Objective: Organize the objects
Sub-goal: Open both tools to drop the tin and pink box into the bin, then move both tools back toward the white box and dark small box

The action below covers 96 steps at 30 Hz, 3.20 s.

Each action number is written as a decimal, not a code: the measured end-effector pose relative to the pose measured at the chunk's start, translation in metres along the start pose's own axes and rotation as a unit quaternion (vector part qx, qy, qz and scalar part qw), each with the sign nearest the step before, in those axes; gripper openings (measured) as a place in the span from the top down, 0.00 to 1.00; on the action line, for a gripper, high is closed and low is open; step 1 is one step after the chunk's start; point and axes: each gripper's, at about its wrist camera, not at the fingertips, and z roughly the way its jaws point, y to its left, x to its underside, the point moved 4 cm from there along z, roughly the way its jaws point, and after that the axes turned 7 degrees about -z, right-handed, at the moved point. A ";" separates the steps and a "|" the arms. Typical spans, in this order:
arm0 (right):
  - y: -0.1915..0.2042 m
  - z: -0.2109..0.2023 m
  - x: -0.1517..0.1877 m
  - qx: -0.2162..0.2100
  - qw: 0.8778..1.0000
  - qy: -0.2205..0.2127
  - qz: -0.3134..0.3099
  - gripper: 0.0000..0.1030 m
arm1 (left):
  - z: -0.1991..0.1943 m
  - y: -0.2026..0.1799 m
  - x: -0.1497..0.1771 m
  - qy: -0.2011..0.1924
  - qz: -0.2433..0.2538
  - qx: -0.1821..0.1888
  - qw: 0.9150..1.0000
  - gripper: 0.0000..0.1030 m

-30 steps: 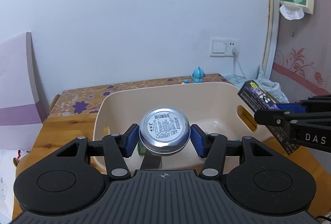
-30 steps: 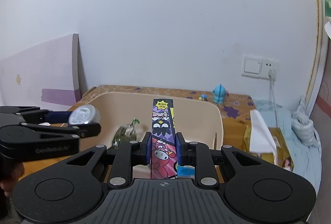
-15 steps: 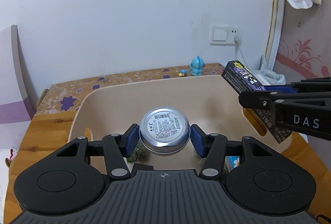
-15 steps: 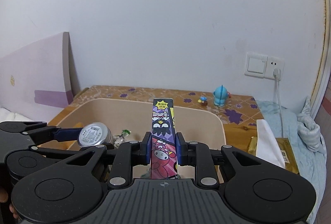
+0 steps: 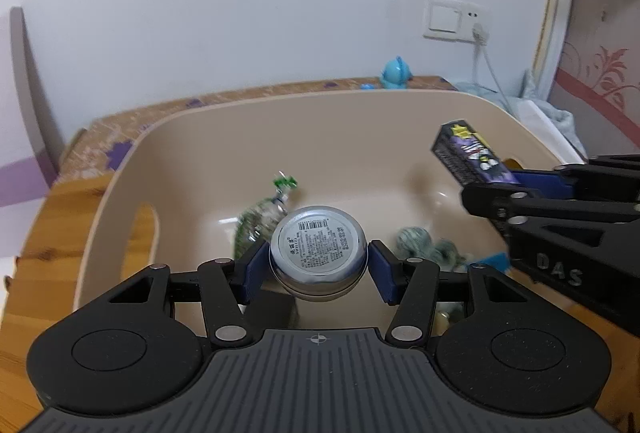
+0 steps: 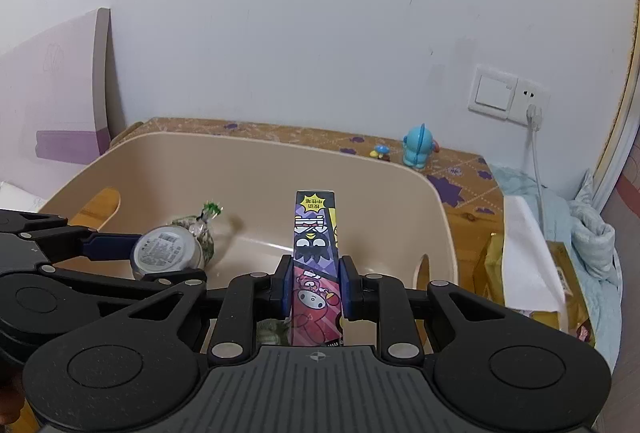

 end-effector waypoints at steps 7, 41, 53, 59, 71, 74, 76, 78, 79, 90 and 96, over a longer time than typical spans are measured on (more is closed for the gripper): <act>0.004 0.004 0.003 0.003 1.000 0.011 -0.009 0.73 | -0.001 -0.003 0.002 -0.002 0.013 -0.009 1.000 0.46; 0.026 -0.093 0.032 0.006 0.999 -0.036 -0.037 0.07 | -0.105 0.027 0.038 -0.100 -0.008 -0.044 0.994 0.15; 0.040 -0.068 0.076 -0.023 0.999 0.024 -0.019 0.04 | -0.095 0.037 0.076 -0.039 -0.026 -0.033 0.998 0.13; 0.042 -0.051 0.098 -0.022 0.998 0.052 -0.006 0.04 | -0.079 0.043 0.088 -0.014 -0.030 -0.043 0.999 0.13; 0.038 -0.020 0.100 -0.041 0.996 0.071 0.031 0.03 | -0.049 0.054 0.095 0.017 -0.047 -0.060 0.997 0.13; 0.043 -0.015 0.101 -0.041 0.996 0.076 0.022 0.03 | -0.043 0.055 0.094 0.020 -0.048 -0.061 0.997 0.13; 0.045 -0.012 0.102 -0.045 0.996 0.078 0.022 0.03 | -0.039 0.057 0.093 0.022 -0.050 -0.063 0.996 0.13; 0.046 -0.008 0.102 -0.048 0.996 0.078 0.022 0.03 | -0.035 0.060 0.092 0.026 -0.054 -0.066 0.996 0.13; 0.047 -0.007 0.101 -0.048 0.996 0.077 0.022 0.04 | -0.033 0.062 0.092 0.029 -0.058 -0.067 0.996 0.13; 0.027 -0.002 0.105 -0.020 0.996 0.079 0.044 0.10 | -0.032 0.055 0.091 0.029 -0.060 -0.059 0.996 0.13; 0.009 -0.008 0.118 -0.009 0.995 0.084 0.055 0.10 | -0.032 0.042 0.092 0.037 -0.066 -0.039 0.996 0.13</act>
